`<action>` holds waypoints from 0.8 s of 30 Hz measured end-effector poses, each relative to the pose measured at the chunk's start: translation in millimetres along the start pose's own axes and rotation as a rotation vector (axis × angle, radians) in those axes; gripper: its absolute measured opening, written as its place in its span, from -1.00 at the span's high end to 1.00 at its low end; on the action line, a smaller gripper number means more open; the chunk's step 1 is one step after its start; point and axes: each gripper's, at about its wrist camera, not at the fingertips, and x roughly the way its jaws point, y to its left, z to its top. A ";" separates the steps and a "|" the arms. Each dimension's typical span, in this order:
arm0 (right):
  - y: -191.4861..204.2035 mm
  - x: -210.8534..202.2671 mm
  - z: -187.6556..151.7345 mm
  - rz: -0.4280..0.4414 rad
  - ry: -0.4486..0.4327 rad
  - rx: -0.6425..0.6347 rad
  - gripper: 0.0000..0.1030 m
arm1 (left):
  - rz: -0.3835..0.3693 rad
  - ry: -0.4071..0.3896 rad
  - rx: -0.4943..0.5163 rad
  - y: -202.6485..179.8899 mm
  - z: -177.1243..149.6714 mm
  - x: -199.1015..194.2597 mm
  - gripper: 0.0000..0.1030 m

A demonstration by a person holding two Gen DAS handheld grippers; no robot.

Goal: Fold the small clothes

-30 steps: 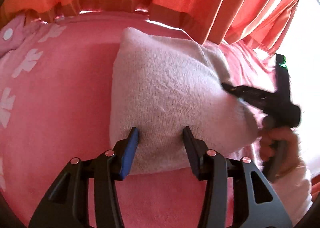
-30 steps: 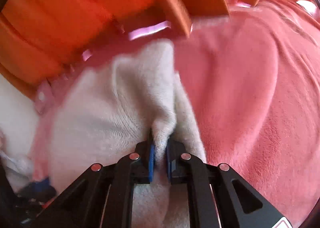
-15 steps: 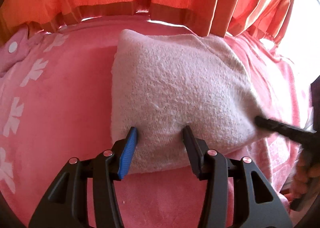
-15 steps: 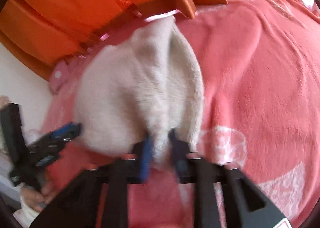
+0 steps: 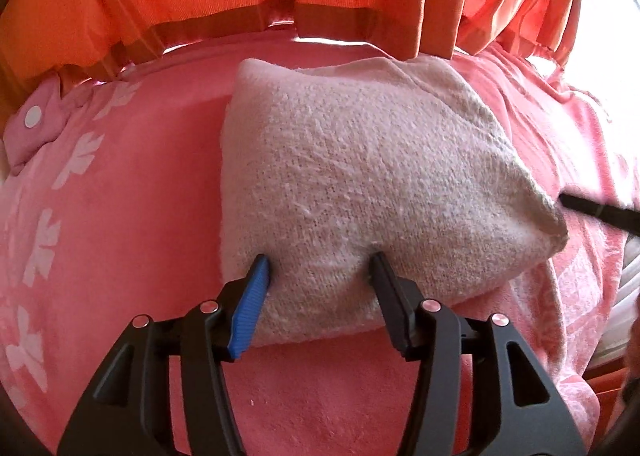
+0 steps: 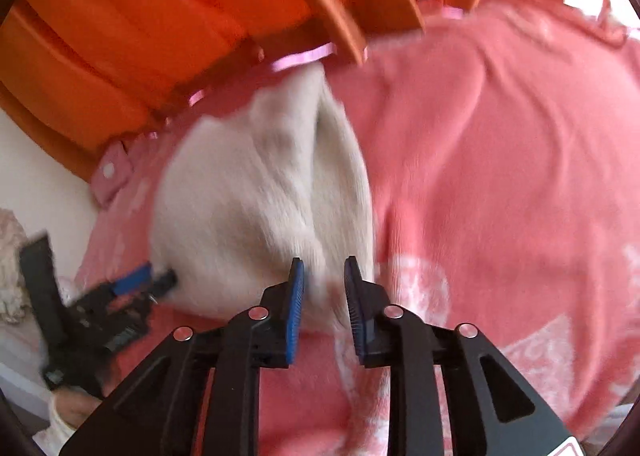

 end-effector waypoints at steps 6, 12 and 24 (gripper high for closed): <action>16.0 43.0 58.3 -0.023 -0.022 -0.042 -0.01 | 0.023 -0.005 0.019 -6.9 -0.3 1.0 -0.06; 25.5 110.1 88.1 -0.007 0.081 -0.036 0.83 | 0.020 -0.008 0.020 -6.7 -0.4 1.1 -0.07; 5.7 108.9 71.7 -0.031 0.016 0.039 0.81 | 0.006 -0.014 0.025 -7.6 -2.0 1.2 -0.12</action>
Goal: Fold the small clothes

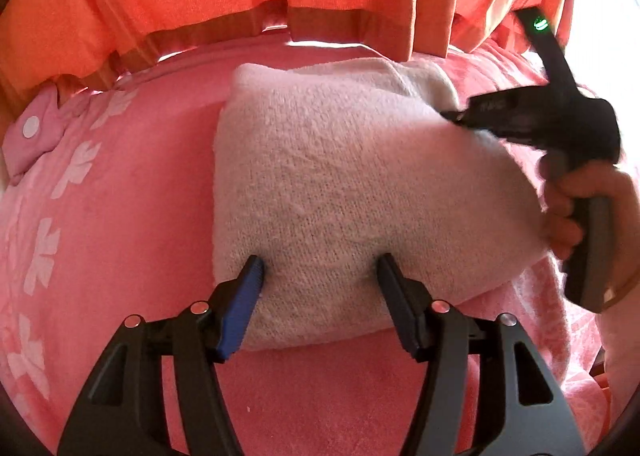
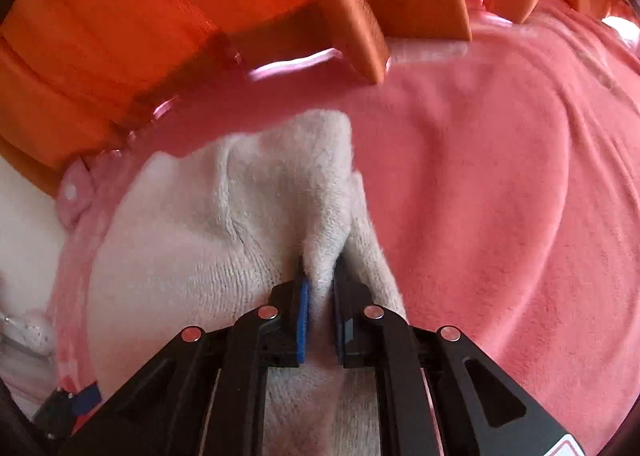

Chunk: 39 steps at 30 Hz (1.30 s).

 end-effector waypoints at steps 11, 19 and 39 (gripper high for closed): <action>9.1 -48.4 -99.8 -0.061 0.111 -0.140 0.86 | -0.049 0.082 -0.144 30.7 -7.3 1.1 -0.17; 11.4 -53.7 -99.7 -0.108 0.138 -0.104 0.80 | -0.038 0.119 -0.168 30.6 -15.6 8.7 -0.24; -16.0 -82.0 -125.7 -0.047 0.110 0.195 -0.13 | -0.132 0.140 -0.225 51.2 -25.2 -8.8 -0.56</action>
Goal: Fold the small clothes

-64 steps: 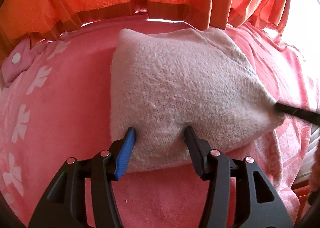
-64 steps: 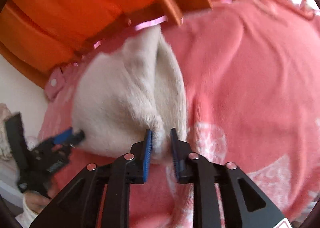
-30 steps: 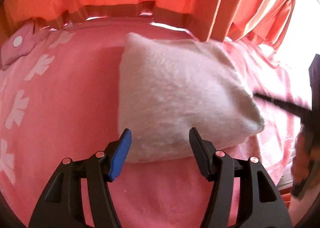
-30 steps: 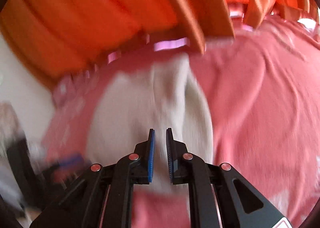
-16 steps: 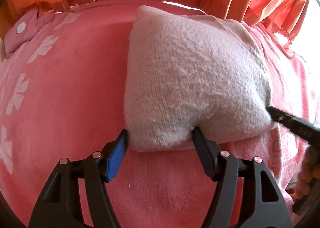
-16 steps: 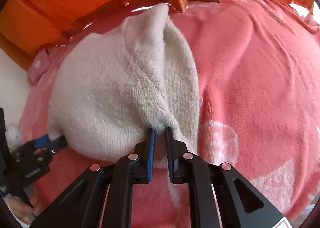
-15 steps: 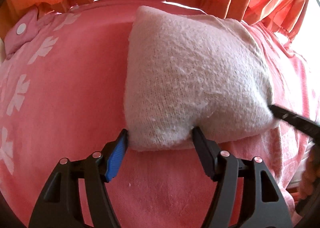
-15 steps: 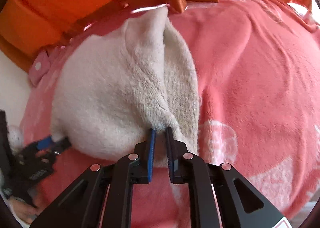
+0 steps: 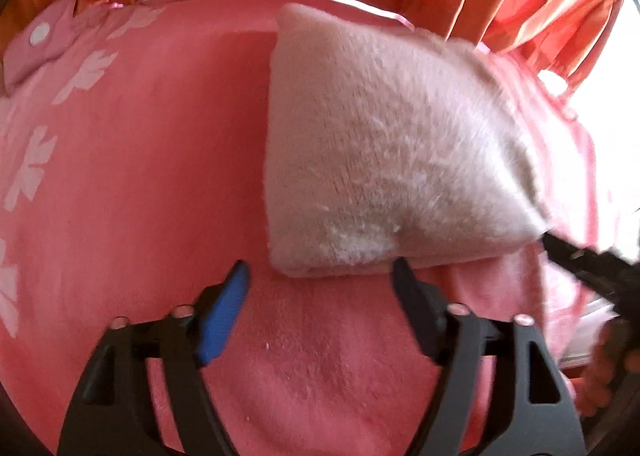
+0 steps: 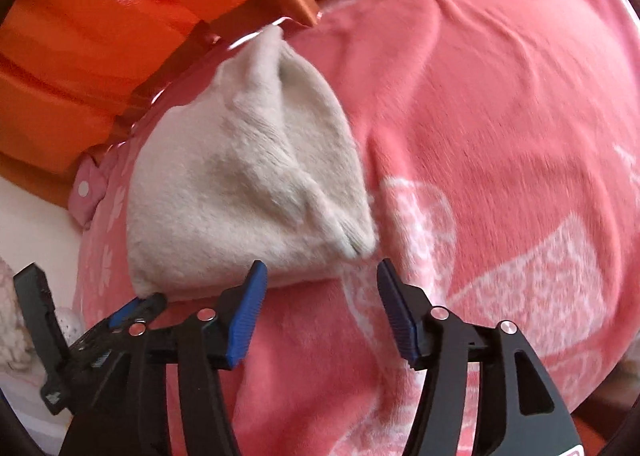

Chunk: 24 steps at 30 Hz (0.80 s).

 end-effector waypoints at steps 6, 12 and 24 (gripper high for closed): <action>-10.8 11.0 6.1 0.131 0.045 0.081 -0.23 | -0.195 -0.070 -0.107 38.2 25.7 -26.5 -0.82; 0.2 29.3 29.5 0.137 0.041 0.118 -0.25 | -0.198 -0.041 -0.154 51.9 53.0 -11.0 -0.82; 52.8 -20.0 64.4 0.264 -0.169 -0.064 0.60 | -0.190 -0.077 -0.029 19.9 70.4 -3.5 -0.82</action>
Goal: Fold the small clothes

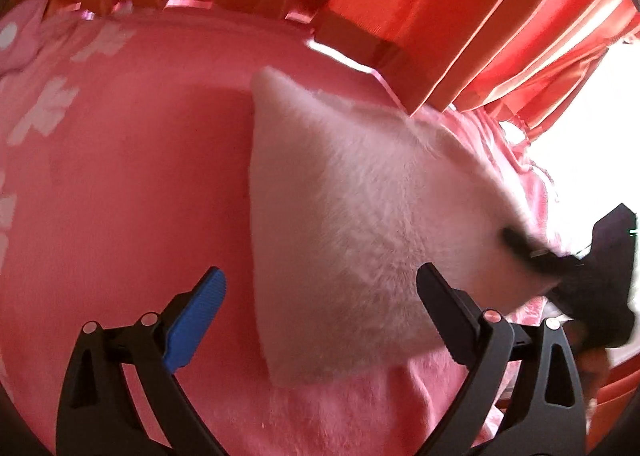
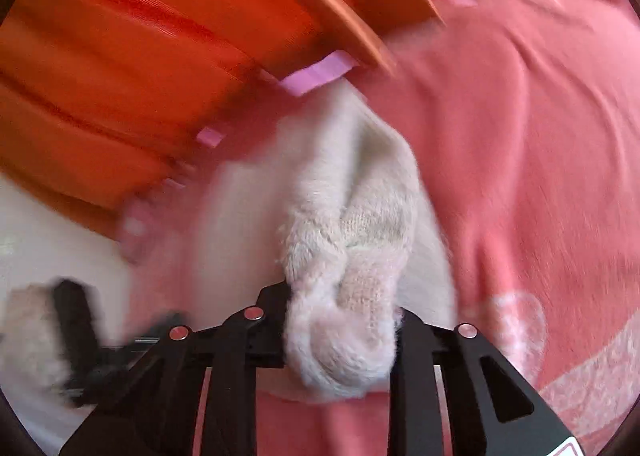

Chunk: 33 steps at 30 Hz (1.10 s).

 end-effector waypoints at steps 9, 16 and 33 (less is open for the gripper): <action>-39.0 40.6 -22.7 -0.192 0.081 0.002 -0.15 | 0.005 0.049 -0.019 8.8 2.7 31.1 -0.83; -66.7 66.5 -29.8 -0.108 0.158 0.122 -0.44 | -0.124 0.103 -0.108 25.4 3.4 56.2 -0.91; 4.5 28.6 -10.1 -0.132 -0.048 -0.056 0.49 | -0.164 -0.024 0.118 -16.8 29.5 5.9 -0.08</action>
